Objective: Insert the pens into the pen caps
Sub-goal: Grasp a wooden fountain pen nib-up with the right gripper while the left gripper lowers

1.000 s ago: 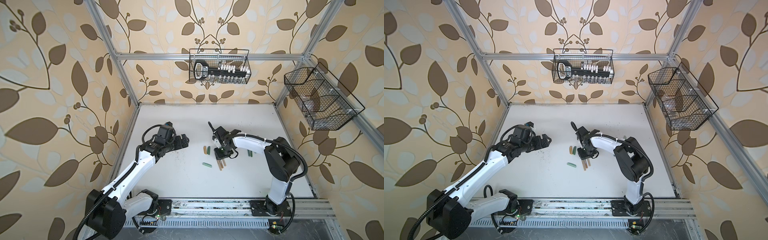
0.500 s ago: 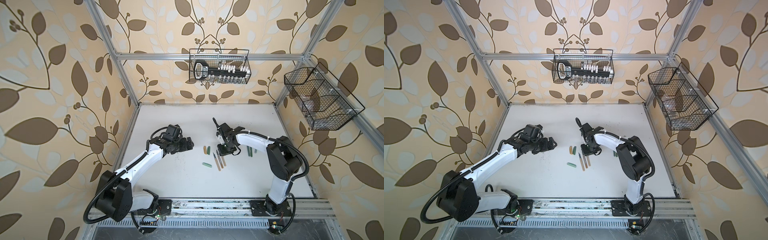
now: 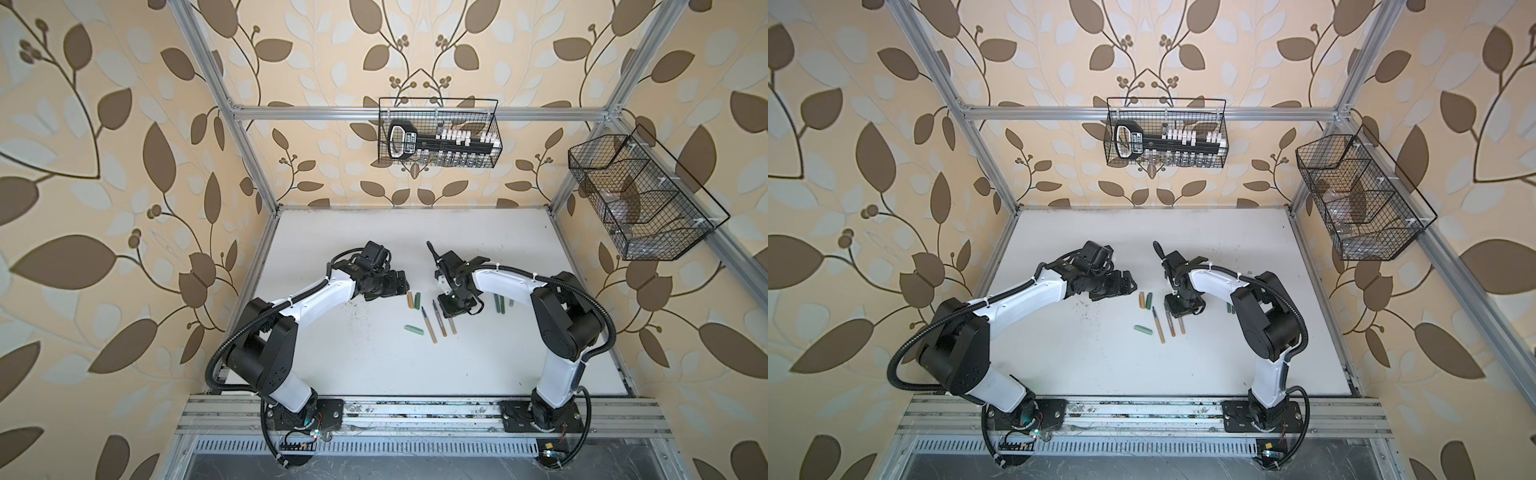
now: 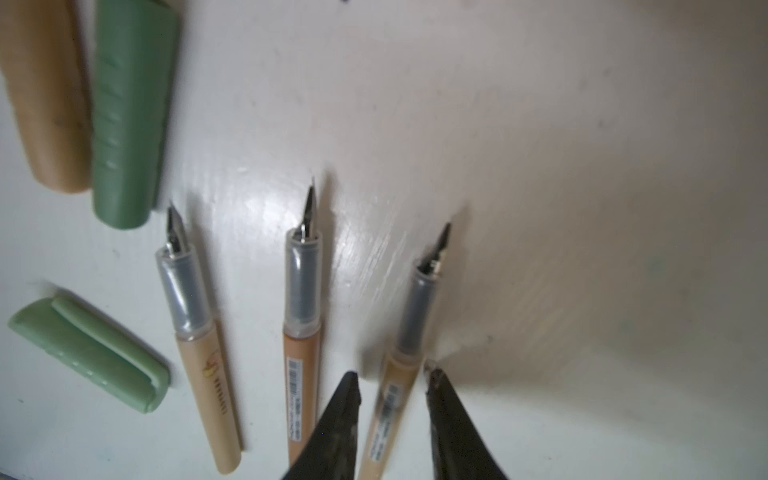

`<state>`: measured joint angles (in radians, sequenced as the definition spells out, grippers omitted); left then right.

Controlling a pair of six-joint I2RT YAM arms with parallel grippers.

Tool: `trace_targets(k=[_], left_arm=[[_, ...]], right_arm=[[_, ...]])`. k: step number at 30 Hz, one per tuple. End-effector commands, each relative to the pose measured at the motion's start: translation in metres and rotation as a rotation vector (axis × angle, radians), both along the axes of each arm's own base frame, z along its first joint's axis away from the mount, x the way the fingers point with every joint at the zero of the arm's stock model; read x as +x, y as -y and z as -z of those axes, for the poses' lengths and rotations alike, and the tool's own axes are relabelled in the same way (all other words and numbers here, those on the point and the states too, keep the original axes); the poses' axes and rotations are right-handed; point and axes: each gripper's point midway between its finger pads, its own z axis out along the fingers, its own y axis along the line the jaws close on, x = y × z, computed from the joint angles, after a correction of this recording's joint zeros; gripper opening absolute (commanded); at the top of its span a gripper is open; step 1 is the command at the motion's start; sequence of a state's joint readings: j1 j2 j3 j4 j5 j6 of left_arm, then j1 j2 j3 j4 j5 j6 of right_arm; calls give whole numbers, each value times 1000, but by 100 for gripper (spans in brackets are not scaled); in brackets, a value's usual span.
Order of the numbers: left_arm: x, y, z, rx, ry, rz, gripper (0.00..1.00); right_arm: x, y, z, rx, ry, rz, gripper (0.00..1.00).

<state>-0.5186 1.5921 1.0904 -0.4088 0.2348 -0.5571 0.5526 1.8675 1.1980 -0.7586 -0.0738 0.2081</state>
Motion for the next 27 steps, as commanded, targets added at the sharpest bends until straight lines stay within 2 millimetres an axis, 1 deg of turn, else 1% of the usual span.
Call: trace_targets(k=[1, 6, 11, 14, 20, 24, 27], left_arm=[[9, 13, -10, -14, 1, 5, 86], [10, 20, 4, 26, -77, 28, 81], [12, 27, 16, 61, -132, 35, 76], [11, 32, 23, 73, -158, 34, 75], [11, 36, 37, 112, -189, 23, 74], [22, 41, 38, 118, -163, 30, 70], [35, 53, 34, 106, -124, 87, 69]], right_arm=[[-13, 5, 13, -47, -30, -29, 31], [-19, 10, 19, -80, -42, -23, 28], [-31, 14, 24, -83, -64, -21, 19], [-37, 16, 27, -77, -72, -20, 16], [-36, 19, 23, -40, -54, -11, 13], [-35, 19, 20, -17, -49, -13, 8], [-36, 17, 16, 30, -48, -4, 5]])
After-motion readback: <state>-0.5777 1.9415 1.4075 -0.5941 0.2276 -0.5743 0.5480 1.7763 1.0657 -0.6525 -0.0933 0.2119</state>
